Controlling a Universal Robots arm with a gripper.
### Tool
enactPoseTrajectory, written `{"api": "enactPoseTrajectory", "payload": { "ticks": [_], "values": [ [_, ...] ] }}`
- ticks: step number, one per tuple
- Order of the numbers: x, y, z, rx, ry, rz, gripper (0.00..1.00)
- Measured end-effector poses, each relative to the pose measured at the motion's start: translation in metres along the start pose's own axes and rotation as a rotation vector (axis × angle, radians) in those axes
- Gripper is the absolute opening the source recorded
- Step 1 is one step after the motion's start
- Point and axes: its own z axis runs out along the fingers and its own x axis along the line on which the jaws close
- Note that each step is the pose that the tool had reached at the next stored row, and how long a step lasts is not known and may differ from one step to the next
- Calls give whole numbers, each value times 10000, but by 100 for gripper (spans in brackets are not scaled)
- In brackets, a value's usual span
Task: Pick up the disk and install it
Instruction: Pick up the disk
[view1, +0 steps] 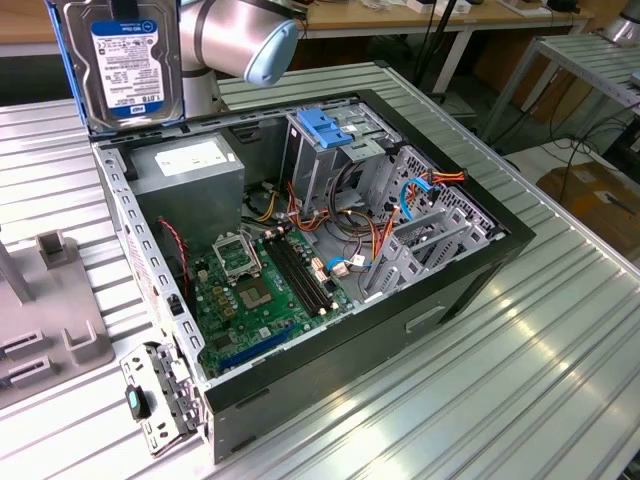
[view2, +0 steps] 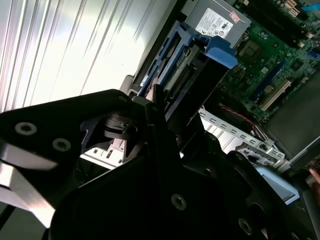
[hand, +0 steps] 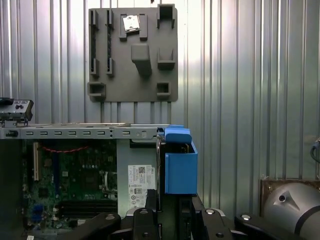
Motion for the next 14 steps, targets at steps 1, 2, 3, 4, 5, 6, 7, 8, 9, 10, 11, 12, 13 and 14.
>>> {"api": "enactPoseTrajectory", "payload": {
  "ticks": [1, 2, 3, 4, 5, 6, 7, 8, 9, 10, 11, 12, 13, 14],
  "values": [
    [0, -15, 0, 0, 0, 0, 35],
    [0, -38, 1, 0, 0, -1, 35],
    [0, -51, 1, 0, 0, -1, 35],
    [0, -63, 1, -1, 1, -1, 35],
    [-1, -75, 1, -1, 1, -1, 35],
    [-1, -86, 1, 0, 0, 0, 35],
    [-1, -100, 1, -1, 1, 0, 35],
    [-1, -109, 2, -1, 0, 0, 35],
    [-1, -116, 1, -1, 1, 0, 35],
    [-1, -128, 2, 0, 0, 0, 35],
    [-1, -134, 2, -1, 0, 0, 35],
    [-1, -141, 2, -1, 1, 0, 35],
    [-1, -148, 3, -1, 0, 0, 35],
    [-1, -154, 3, -1, 1, 0, 35]
  ]
}}
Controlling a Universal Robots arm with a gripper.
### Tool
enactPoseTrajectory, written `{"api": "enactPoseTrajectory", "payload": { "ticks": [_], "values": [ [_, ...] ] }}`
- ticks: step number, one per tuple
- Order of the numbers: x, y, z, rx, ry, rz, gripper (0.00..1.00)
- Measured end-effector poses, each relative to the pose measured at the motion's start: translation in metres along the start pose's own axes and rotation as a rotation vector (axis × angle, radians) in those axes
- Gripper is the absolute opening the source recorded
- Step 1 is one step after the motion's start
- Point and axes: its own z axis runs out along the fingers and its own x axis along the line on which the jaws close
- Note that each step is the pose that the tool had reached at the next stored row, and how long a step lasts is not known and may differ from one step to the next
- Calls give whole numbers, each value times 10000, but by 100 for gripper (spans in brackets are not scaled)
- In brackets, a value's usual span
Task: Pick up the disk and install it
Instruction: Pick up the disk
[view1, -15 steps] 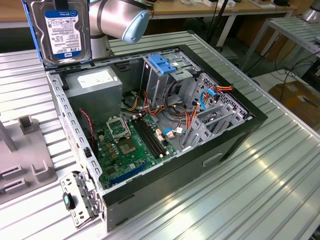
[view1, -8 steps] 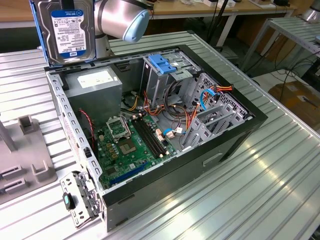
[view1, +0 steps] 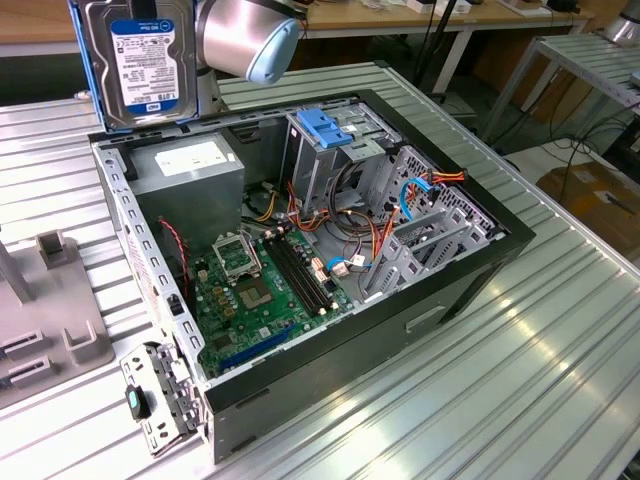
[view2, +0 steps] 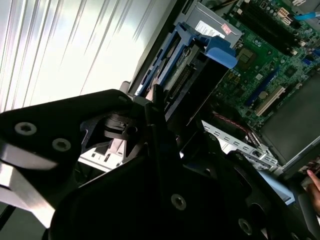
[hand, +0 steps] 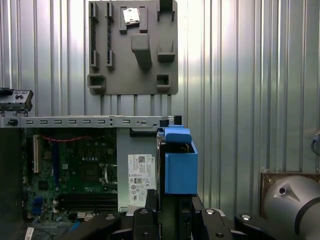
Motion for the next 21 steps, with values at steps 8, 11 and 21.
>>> {"api": "enactPoseTrajectory", "payload": {
  "ticks": [8, 11, 21],
  "values": [
    [0, -43, 1, 1, 0, 0, 35],
    [0, -51, 1, 1, -1, 0, 35],
    [0, -65, 1, 1, 0, 0, 35]
  ]
}}
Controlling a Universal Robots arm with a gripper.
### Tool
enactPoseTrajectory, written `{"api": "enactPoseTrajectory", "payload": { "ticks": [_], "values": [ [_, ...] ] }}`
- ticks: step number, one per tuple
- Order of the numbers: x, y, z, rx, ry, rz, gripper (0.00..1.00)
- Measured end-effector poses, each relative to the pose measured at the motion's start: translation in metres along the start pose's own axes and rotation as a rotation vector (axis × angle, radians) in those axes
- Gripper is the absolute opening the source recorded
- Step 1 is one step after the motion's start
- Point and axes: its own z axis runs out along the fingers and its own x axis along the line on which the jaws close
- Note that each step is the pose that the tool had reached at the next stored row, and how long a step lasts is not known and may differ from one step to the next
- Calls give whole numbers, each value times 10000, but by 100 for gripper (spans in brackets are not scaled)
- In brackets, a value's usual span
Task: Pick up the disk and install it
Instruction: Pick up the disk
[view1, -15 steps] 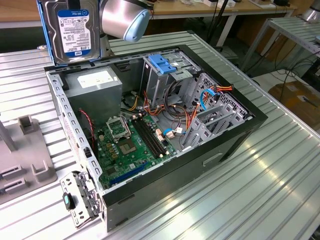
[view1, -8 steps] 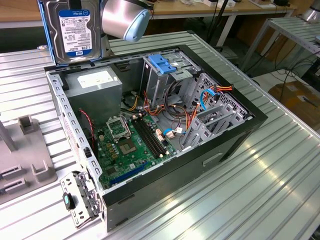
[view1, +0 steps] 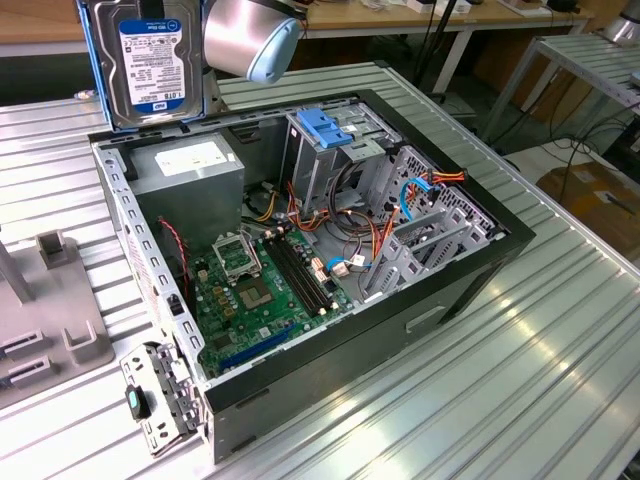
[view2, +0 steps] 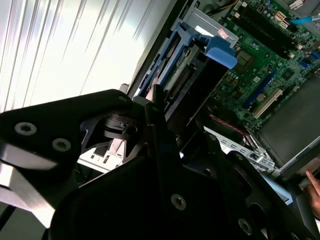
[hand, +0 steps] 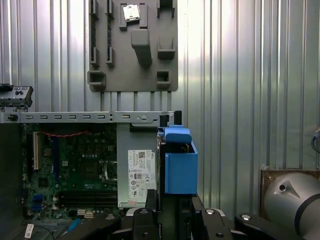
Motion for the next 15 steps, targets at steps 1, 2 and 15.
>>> {"api": "enactPoseTrajectory", "payload": {
  "ticks": [1, 2, 15],
  "values": [
    [0, 0, 0, -1, 0, 0, 35],
    [0, 0, 0, 0, 0, 0, 35],
    [-1, -119, 4, 0, 0, 0, 35]
  ]
}}
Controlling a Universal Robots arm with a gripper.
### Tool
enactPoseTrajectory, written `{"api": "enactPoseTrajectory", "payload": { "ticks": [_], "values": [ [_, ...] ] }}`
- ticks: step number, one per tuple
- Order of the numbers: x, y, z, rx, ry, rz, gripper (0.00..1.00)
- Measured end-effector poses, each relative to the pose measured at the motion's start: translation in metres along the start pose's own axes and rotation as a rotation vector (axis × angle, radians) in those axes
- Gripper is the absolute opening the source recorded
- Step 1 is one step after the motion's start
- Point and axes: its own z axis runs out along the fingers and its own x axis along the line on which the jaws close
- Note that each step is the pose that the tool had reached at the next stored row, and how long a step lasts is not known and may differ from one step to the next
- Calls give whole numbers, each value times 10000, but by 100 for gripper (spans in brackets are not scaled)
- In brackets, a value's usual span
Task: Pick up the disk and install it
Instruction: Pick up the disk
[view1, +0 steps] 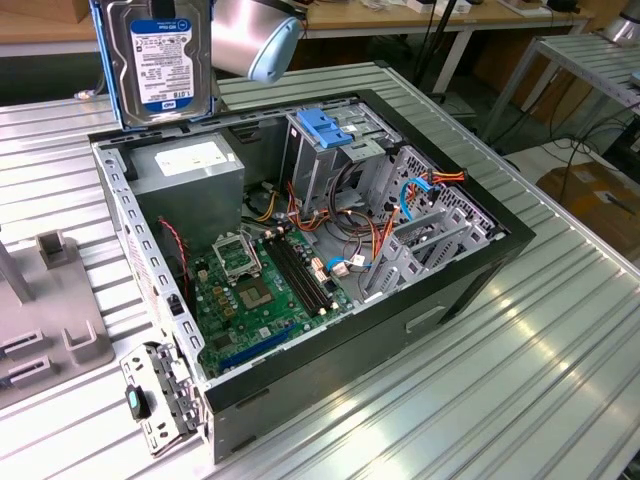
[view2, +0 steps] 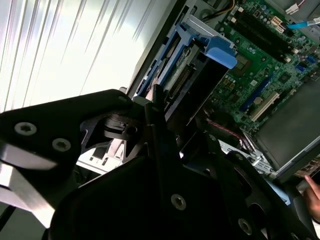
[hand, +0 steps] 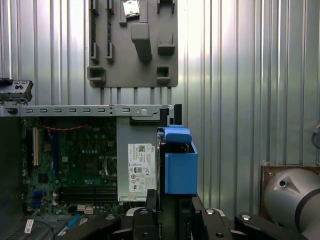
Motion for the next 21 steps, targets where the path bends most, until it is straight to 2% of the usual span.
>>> {"api": "enactPoseTrajectory", "payload": {
  "ticks": [4, 21],
  "values": [
    [0, -64, 1, -1, 1, 0, 35],
    [-1, -109, 2, 0, 0, 0, 35]
  ]
}}
